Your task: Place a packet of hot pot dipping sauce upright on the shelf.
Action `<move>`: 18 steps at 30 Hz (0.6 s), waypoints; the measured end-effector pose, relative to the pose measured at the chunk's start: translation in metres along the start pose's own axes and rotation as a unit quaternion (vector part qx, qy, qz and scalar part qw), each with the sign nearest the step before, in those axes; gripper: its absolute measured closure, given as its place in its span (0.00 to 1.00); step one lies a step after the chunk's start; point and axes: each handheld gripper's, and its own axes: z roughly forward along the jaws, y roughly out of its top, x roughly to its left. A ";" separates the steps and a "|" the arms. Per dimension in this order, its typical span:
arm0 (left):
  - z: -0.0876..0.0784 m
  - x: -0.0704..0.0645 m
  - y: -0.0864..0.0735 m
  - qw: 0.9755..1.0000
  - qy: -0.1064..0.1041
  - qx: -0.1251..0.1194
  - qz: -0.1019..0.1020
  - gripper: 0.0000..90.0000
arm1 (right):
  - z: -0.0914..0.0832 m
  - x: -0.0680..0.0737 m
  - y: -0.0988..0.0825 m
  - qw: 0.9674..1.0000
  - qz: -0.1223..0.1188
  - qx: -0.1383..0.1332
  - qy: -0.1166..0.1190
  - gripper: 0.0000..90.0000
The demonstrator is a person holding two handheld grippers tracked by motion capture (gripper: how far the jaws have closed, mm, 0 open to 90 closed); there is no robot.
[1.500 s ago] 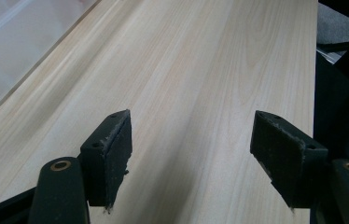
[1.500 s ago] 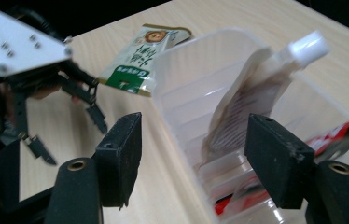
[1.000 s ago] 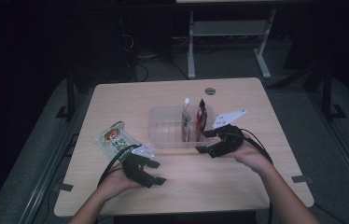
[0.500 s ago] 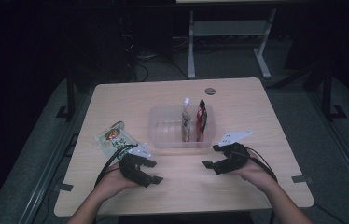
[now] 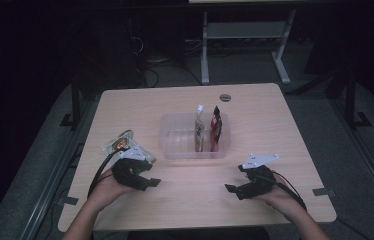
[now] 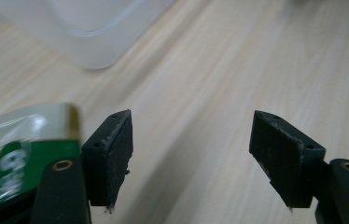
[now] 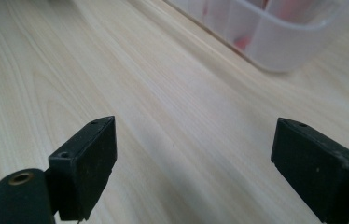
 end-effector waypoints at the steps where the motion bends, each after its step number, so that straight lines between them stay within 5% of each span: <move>1: -0.003 0.005 -0.001 1.000 0.006 -0.001 -0.005 0.34 | -0.001 0.000 -0.002 1.000 0.003 0.000 -0.002 0.15; 7: -0.019 0.031 -0.002 0.998 0.050 -0.005 -0.032 0.44 | -0.006 -0.003 -0.008 1.000 0.005 -0.010 -0.005 0.15; 10: -0.027 0.045 0.001 0.996 0.071 -0.020 -0.042 0.54 | -0.004 -0.005 -0.008 1.000 0.006 -0.010 -0.009 0.15; 18: -0.033 0.084 0.003 0.990 0.123 -0.009 -0.065 0.84 | -0.002 0.002 -0.008 1.000 -0.008 -0.008 -0.024 0.15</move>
